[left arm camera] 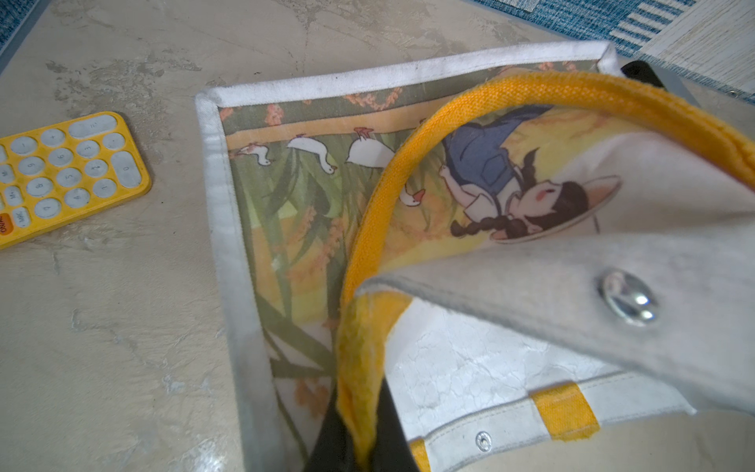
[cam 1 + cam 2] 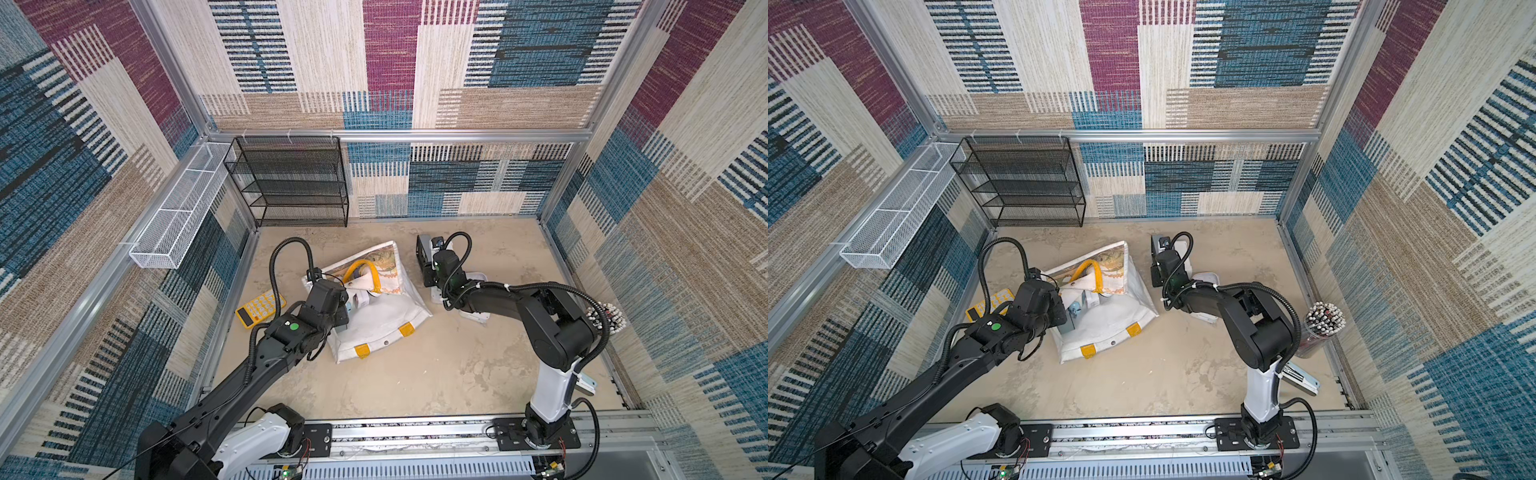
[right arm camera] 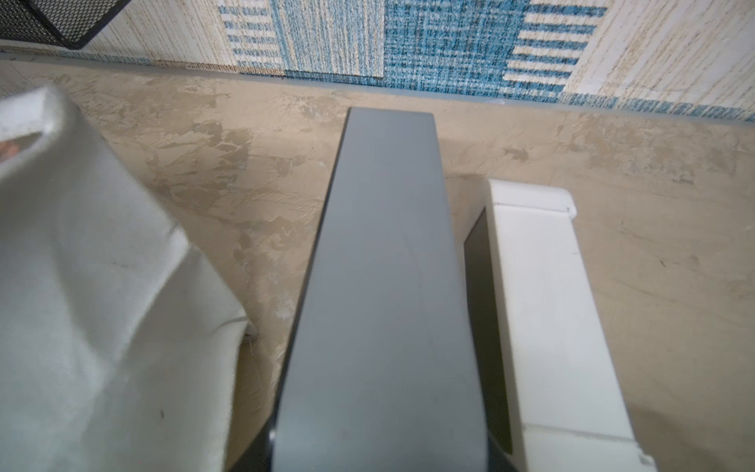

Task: Take the alarm clock out of the canvas bag
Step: Place the alarm at the center of the board.

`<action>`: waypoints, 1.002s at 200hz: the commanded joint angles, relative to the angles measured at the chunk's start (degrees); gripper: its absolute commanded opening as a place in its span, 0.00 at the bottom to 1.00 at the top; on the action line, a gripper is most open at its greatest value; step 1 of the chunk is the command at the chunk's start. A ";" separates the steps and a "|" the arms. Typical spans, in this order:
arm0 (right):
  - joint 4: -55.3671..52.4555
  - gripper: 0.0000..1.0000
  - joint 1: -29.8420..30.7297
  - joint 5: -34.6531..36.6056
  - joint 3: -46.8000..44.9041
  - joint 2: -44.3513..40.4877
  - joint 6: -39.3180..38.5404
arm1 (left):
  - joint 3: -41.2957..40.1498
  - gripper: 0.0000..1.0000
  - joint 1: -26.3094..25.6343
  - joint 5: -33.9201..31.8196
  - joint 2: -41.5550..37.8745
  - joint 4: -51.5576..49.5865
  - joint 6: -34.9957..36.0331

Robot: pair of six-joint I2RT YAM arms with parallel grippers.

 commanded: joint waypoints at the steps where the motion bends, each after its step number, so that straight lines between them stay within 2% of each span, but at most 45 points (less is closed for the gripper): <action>1: 1.92 0.28 -0.18 0.65 0.56 0.53 0.67 | -0.02 0.00 0.21 -1.48 0.11 -1.22 0.48; 32: 1.47 0.35 -0.20 0.54 0.38 0.97 0.67 | -0.01 0.00 0.36 -1.48 0.11 -1.21 0.56; 91: 1.62 0.56 -0.19 0.00 -1.46 -0.32 0.61 | 0.09 0.00 0.39 -1.41 0.22 -1.16 0.58; 131: 1.62 0.65 -0.19 0.27 -2.67 -1.90 0.72 | 0.09 0.00 0.41 -1.30 0.11 -1.12 0.43; 200: 3.56 0.73 -0.20 -0.50 -7.42 -8.85 1.64 | 0.09 0.00 0.39 -1.21 0.04 -1.16 0.29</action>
